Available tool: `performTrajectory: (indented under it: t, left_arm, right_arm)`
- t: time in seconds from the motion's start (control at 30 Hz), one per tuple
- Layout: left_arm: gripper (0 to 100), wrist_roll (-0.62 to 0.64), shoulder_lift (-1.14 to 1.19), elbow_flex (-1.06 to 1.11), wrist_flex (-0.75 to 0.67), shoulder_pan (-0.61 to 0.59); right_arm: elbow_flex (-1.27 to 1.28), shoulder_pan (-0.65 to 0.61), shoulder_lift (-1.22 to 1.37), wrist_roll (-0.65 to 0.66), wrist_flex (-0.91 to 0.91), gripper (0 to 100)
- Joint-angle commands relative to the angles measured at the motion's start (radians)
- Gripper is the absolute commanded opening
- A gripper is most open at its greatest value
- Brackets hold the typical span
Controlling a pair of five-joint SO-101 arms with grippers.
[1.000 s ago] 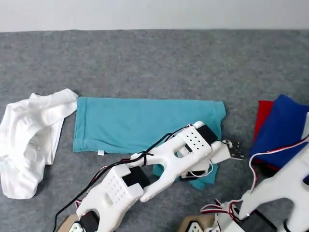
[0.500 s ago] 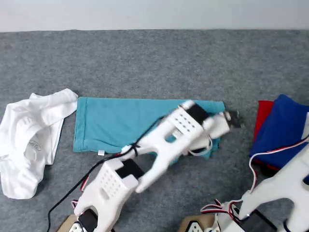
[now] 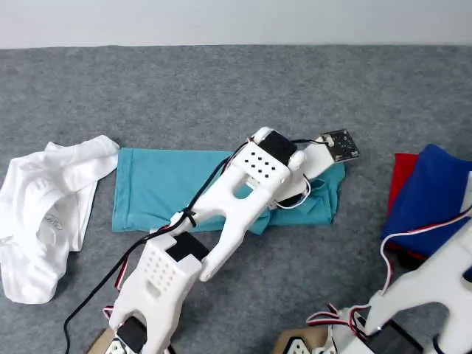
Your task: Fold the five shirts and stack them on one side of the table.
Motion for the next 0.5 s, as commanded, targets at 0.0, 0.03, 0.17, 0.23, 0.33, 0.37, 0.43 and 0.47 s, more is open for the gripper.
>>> performTrajectory:
  t: [0.0, 0.03, 0.17, 0.23, 0.33, 0.37, 0.43, 0.47]
  left_arm:
    - [1, 0.003, -0.069, -0.033, -0.058, -0.037]
    - [2, 0.003, -0.069, -0.033, -0.074, -0.052]
    - [13, 0.011, -0.069, -0.033, -0.141, -0.115]
    - [15, 0.011, -0.069, -0.033, -0.175, -0.143]
    - [15, 0.003, -0.051, -0.038, -0.204, -0.178]
    - [15, -0.002, -0.034, -0.041, -0.207, -0.190]
    - [15, -0.034, 0.000, -0.053, -0.199, -0.209]
    - [15, -0.038, 0.011, -0.064, -0.187, -0.218]
  right_arm:
    - [-0.005, 0.012, -0.035, 0.011, 0.041, 1.1]
    - [-0.005, 0.012, -0.035, 0.011, 0.041, 1.1]
    - [-0.005, 0.013, -0.036, 0.011, 0.041, 1.1]
    - [-0.005, 0.013, -0.036, 0.011, 0.041, 1.1]
    - [-0.005, 0.013, -0.036, 0.011, 0.041, 1.1]
    - [-0.005, 0.013, -0.036, 0.011, 0.041, 1.1]
    - [-0.005, 0.013, -0.036, 0.011, 0.041, 1.1]
    - [-0.005, 0.013, -0.036, 0.011, 0.041, 1.1]
